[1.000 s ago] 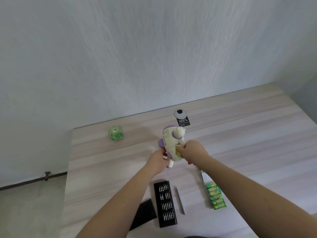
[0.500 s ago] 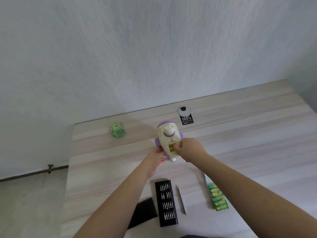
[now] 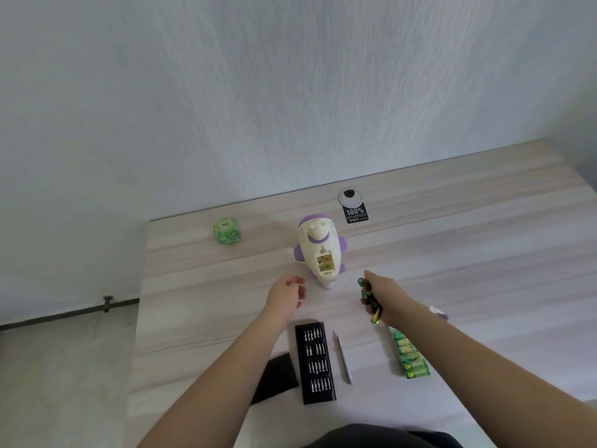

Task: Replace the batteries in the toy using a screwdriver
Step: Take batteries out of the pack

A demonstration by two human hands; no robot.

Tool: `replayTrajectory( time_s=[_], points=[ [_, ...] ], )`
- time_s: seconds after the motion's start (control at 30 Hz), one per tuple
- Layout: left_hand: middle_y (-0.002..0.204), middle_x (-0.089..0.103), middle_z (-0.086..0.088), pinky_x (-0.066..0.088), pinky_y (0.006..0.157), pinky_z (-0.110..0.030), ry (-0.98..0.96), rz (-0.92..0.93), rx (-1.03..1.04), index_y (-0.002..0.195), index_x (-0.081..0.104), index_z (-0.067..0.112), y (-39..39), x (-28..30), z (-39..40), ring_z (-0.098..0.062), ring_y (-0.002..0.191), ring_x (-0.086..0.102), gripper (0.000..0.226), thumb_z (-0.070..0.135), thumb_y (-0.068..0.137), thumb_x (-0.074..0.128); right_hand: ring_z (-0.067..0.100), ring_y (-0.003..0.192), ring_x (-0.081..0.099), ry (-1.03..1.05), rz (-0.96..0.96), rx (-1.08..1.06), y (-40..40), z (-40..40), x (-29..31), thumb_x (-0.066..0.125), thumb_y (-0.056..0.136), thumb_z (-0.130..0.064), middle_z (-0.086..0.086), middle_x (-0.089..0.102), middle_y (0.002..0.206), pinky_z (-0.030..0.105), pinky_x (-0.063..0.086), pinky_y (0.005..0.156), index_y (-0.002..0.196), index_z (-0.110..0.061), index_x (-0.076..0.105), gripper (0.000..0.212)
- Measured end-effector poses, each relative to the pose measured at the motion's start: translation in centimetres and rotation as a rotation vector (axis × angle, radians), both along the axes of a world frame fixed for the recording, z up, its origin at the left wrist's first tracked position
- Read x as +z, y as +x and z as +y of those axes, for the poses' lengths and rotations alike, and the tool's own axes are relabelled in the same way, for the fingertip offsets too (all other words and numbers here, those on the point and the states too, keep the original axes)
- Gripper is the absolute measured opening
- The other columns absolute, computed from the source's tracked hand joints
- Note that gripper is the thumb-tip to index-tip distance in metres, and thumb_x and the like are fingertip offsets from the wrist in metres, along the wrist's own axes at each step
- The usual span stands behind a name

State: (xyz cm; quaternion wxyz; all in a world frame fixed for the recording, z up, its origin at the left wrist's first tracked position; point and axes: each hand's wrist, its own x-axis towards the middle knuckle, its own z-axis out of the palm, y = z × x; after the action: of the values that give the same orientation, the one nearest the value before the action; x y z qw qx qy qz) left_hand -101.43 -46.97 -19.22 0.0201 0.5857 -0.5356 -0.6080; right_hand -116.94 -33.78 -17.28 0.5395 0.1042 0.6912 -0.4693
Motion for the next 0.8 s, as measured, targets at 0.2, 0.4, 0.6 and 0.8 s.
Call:
replayTrajectory(
  time_s=[0.2,0.4,0.6,0.8],
  points=[
    [0.097,0.06,0.005,0.046,0.077,-0.028,-0.483,-0.093,-0.518,0.1,0.064,0.019,2.7,-0.7,4.5,-0.013,0.087,0.057,0.017,0.015,0.094,0.049,0.012,0.049,0.043,0.042,-0.026,0.08,2.7,3.2,-1.9,0.046,0.099,-0.025,0.004,0.051,0.065,0.019,0.033,0.036,0.08,-0.01,0.054,0.026],
    [0.16,0.017,0.002,0.016,0.118,-0.036,-0.734,-0.245,-1.043,0.152,0.021,0.023,5.1,-2.6,8.3,-0.018,0.148,0.013,0.069,0.054,0.095,0.044,0.015,0.053,0.054,0.176,0.349,0.726,5.7,5.6,-2.8,0.048,0.098,-0.032,0.006,0.059,0.073,0.024,0.044,0.045,0.093,-0.012,0.055,0.022],
    [0.163,-0.014,0.001,-0.007,0.119,-0.036,-0.777,-0.432,-1.158,0.155,-0.006,0.019,7.7,-3.9,9.2,-0.018,0.15,-0.011,0.095,0.059,0.089,0.05,0.016,0.057,0.056,0.281,0.508,0.973,8.3,5.9,-3.1,0.046,0.096,-0.042,0.0,0.058,0.074,0.028,0.048,0.048,0.091,-0.018,0.05,0.025],
    [0.162,-0.016,0.002,-0.005,0.12,-0.037,-0.766,-0.466,-1.15,0.154,-0.008,0.019,8.9,-4.0,8.5,-0.018,0.15,-0.012,0.096,0.06,0.09,0.049,0.028,0.105,0.061,0.362,0.632,1.125,9.5,5.4,-4.4,0.047,0.097,-0.035,0.012,0.067,0.11,0.03,0.045,0.078,0.108,-0.006,0.061,0.033]
  ],
)
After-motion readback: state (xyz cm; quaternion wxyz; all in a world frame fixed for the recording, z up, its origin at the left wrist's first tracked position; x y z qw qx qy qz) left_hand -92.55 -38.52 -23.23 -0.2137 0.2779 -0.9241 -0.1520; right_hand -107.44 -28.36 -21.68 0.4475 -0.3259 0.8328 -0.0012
